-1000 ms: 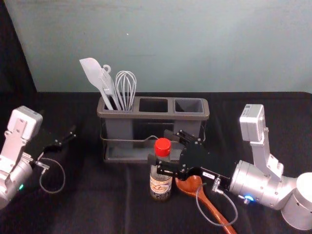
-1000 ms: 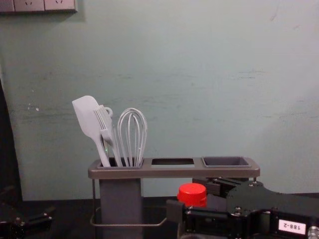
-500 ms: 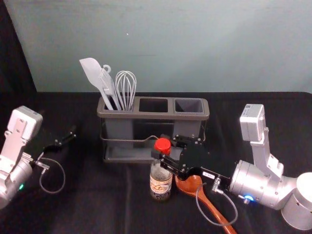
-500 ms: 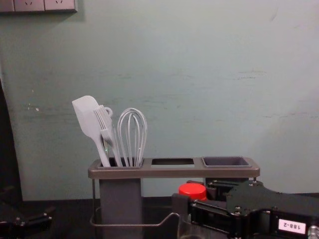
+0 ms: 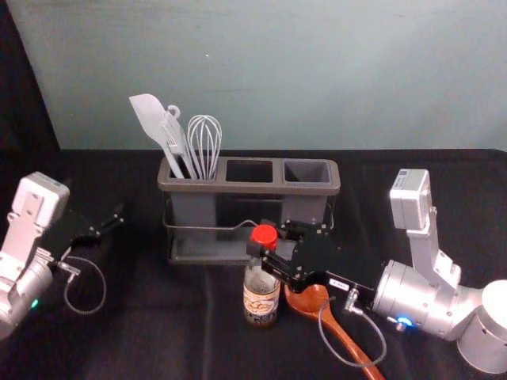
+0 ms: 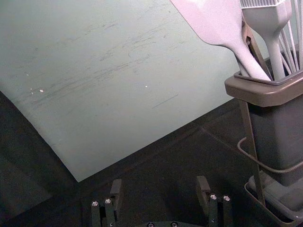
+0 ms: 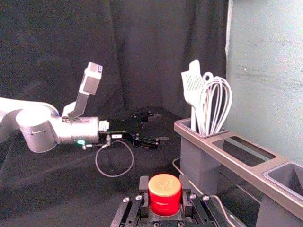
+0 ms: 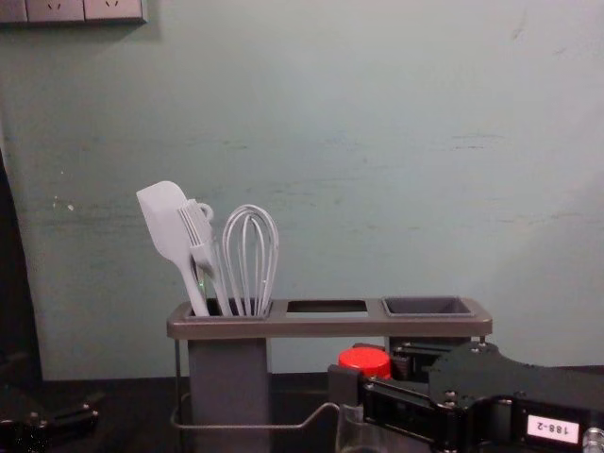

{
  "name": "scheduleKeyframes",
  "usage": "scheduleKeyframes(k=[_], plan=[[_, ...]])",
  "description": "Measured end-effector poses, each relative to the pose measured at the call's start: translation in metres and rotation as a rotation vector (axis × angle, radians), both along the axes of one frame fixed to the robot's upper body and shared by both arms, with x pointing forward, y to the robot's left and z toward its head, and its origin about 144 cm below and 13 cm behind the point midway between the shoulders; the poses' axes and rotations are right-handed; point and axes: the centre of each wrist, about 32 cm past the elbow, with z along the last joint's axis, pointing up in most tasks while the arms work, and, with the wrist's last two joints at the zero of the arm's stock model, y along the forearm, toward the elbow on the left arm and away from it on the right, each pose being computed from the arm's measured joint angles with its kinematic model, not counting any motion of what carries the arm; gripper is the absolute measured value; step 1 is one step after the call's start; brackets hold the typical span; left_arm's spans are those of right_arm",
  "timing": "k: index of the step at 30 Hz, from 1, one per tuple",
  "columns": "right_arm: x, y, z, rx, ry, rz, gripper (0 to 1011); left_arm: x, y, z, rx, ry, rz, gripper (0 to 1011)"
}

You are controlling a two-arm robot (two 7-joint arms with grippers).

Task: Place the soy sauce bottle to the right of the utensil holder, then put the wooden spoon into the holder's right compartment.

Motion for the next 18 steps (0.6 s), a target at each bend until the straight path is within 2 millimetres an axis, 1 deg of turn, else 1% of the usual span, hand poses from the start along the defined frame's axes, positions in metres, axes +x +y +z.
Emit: scheduleKeyframes(k=[8, 14, 18], plan=[[0.000, 0.000, 0.000, -0.001, -0.001, 0.000, 378, 0.000, 0.000, 0.000, 0.000, 0.000, 0.000, 1011], [-0.005, -0.001, 0.008, -0.019, -0.031, -0.004, 380, 0.000, 0.000, 0.000, 0.000, 0.000, 0.000, 1011], [-0.012, -0.005, 0.014, -0.018, -0.045, -0.022, 380, 0.000, 0.000, 0.000, 0.000, 0.000, 0.000, 1012]])
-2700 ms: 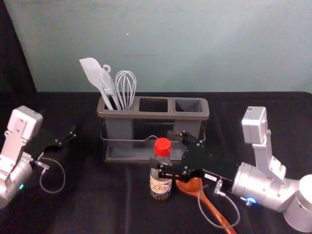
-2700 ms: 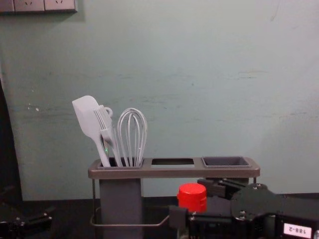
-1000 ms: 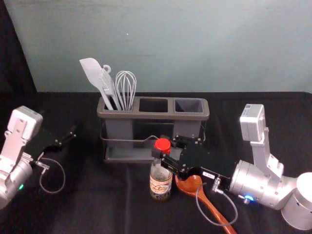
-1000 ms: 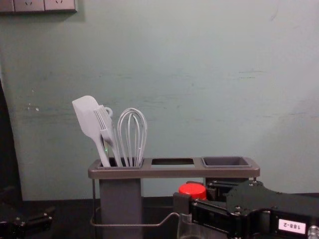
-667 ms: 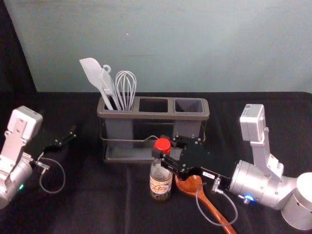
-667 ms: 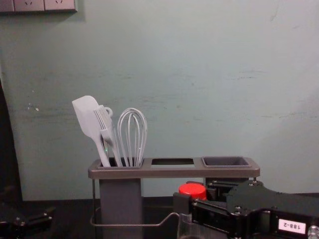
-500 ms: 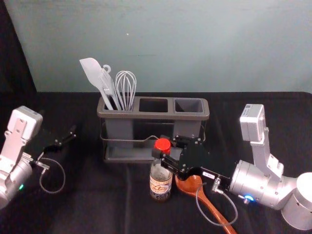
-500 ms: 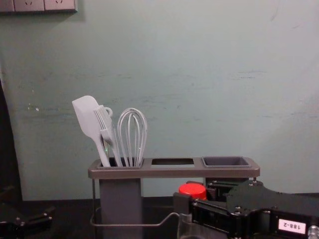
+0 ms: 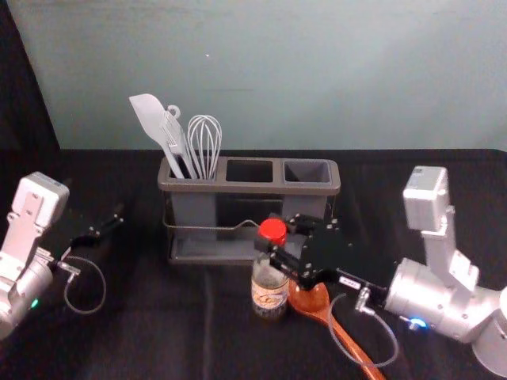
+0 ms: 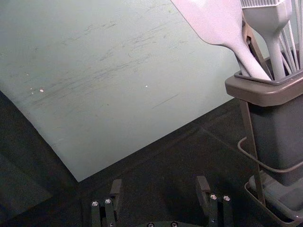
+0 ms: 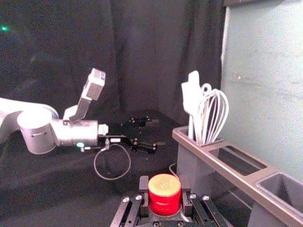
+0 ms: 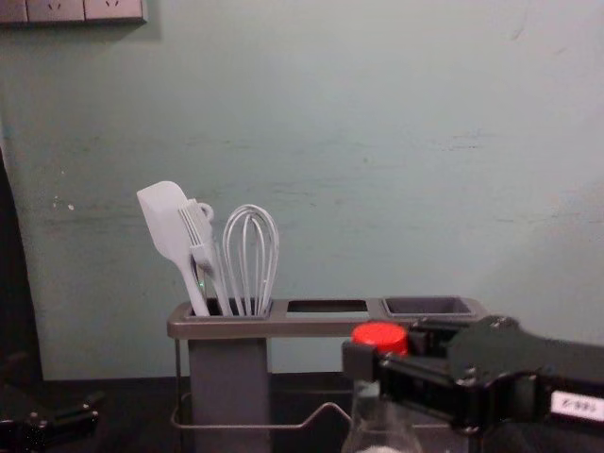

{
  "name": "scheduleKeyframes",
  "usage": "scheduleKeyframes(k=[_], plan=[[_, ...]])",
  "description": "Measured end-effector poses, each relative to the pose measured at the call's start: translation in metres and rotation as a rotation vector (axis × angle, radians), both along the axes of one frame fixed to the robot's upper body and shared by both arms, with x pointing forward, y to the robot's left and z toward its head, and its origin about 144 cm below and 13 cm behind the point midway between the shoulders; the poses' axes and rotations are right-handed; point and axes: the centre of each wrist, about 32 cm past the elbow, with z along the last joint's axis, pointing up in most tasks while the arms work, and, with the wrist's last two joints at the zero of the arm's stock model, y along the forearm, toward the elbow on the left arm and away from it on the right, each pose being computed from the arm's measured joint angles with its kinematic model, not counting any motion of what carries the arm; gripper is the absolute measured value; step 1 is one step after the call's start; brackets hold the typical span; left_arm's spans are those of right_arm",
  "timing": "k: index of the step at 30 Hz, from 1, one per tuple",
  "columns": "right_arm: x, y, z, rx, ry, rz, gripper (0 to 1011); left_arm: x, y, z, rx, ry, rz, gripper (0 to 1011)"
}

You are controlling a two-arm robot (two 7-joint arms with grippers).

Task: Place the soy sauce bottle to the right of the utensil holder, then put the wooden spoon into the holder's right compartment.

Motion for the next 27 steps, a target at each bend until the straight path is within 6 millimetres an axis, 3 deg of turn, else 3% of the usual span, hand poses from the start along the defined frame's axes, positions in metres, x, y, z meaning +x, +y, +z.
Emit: scheduleKeyframes(k=[7, 18, 27], plan=[[-0.029, -0.016, 0.015, 0.015, -0.018, -0.021, 378, 0.000, 0.000, 0.000, 0.000, 0.000, 0.000, 1011], [-0.072, -0.052, 0.020, 0.037, -0.012, -0.081, 378, 0.000, 0.000, 0.000, 0.000, 0.000, 0.000, 1011], [-0.083, -0.075, 0.023, 0.055, -0.017, -0.162, 380, 0.000, 0.000, 0.000, 0.000, 0.000, 0.000, 1011]])
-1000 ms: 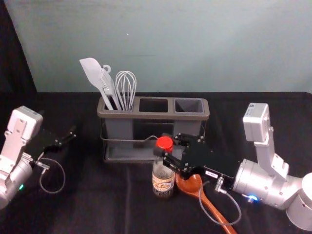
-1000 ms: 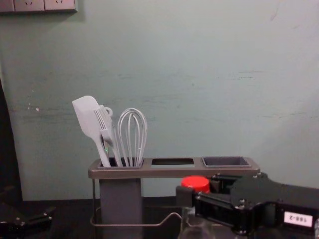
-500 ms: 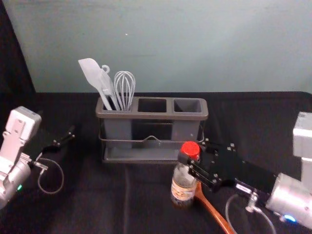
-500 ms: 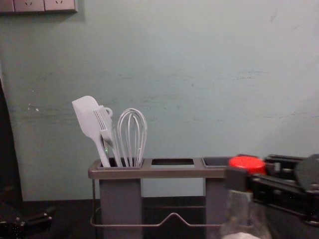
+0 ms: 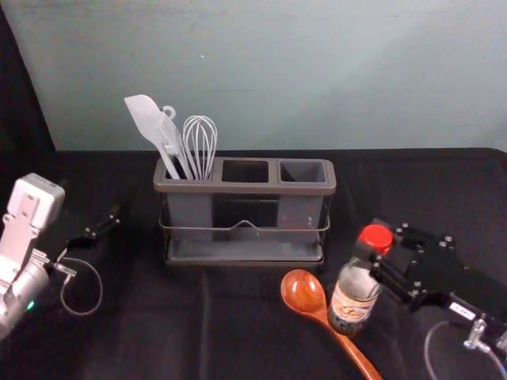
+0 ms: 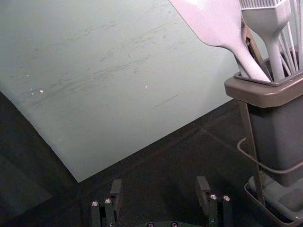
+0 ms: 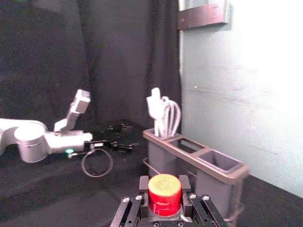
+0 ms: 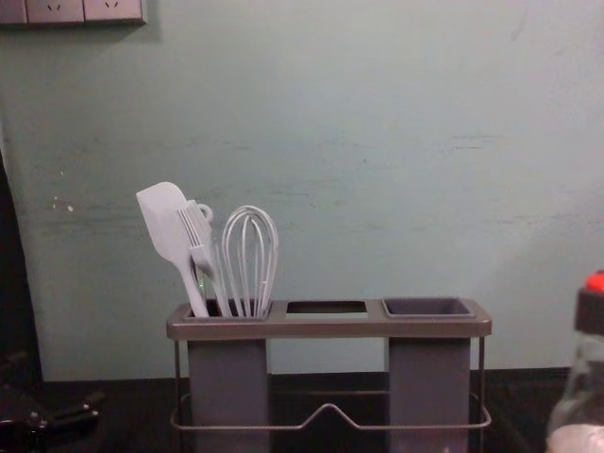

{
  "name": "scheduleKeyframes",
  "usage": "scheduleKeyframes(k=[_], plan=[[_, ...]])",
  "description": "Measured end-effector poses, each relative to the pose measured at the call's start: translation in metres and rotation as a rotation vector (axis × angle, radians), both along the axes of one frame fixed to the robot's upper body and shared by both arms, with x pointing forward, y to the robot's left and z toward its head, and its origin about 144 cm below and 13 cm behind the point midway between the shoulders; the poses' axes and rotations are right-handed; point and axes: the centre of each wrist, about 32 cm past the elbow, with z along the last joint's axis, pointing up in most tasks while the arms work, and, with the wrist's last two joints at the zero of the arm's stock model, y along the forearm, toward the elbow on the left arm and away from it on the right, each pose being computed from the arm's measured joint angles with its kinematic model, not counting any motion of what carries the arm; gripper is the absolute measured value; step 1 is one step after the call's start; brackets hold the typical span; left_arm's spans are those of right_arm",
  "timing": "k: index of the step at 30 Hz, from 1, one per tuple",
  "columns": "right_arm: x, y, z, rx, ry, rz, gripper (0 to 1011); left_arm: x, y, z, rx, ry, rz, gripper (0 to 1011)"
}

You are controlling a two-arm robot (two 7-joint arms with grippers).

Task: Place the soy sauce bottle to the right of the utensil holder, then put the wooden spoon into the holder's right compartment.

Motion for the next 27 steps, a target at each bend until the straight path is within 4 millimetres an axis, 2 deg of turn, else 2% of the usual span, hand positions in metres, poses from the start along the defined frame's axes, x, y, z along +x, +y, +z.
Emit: scheduleKeyframes(k=[11, 22, 27], plan=[[0.002, -0.027, -0.008, 0.012, 0.027, -0.111, 378, 0.000, 0.000, 0.000, 0.000, 0.000, 0.000, 1011], [0.029, -0.051, -0.016, 0.005, 0.050, -0.186, 378, 0.000, 0.000, 0.000, 0.000, 0.000, 0.000, 1011], [0.040, -0.054, -0.014, -0.002, 0.041, -0.197, 380, 0.000, 0.000, 0.000, 0.000, 0.000, 0.000, 1012]])
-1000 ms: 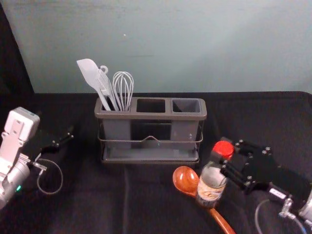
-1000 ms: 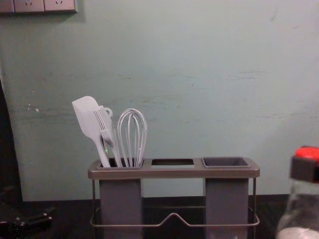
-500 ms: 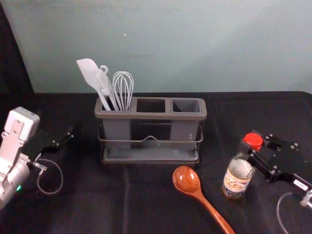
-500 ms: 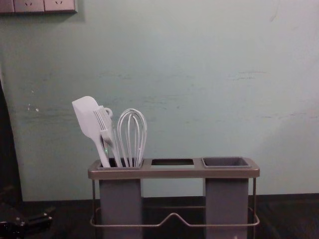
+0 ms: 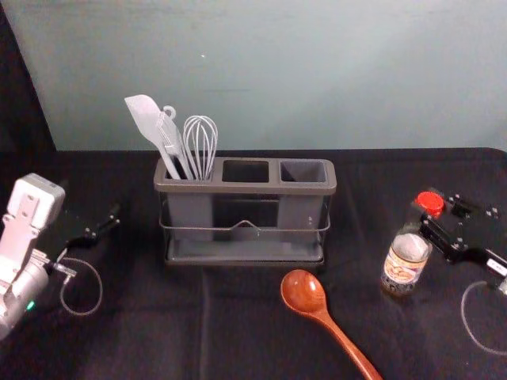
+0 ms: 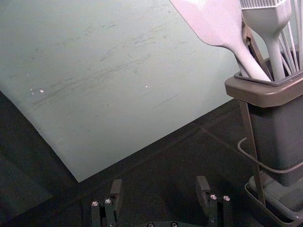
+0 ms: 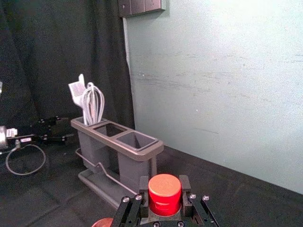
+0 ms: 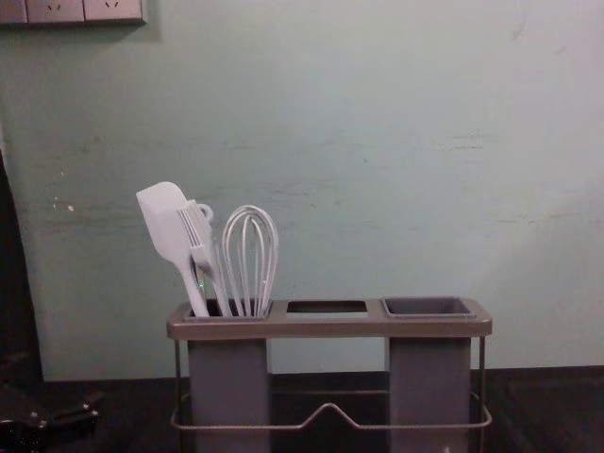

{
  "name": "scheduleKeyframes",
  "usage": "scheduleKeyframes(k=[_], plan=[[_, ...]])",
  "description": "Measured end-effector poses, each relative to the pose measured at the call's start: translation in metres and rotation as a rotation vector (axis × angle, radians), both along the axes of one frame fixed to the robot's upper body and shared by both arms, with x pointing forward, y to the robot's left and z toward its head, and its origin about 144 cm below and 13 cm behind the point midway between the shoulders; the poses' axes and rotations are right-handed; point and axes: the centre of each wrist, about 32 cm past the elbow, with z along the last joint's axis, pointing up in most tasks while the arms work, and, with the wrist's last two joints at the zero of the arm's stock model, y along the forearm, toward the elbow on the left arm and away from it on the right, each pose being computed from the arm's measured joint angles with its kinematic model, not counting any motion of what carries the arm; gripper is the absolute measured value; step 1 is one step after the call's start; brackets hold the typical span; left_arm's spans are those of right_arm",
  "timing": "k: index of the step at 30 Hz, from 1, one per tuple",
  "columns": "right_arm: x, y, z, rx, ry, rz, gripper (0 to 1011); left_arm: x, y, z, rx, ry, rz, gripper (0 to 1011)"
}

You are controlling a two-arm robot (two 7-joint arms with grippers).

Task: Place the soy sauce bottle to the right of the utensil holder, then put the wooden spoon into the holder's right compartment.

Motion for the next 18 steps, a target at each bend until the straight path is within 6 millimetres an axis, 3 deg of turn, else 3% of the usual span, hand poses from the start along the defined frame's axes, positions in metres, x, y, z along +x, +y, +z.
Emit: scheduleKeyframes(k=[18], plan=[[0.053, 0.008, 0.015, -0.030, -0.021, 0.019, 378, 0.000, 0.000, 0.000, 0.000, 0.000, 0.000, 1011]])
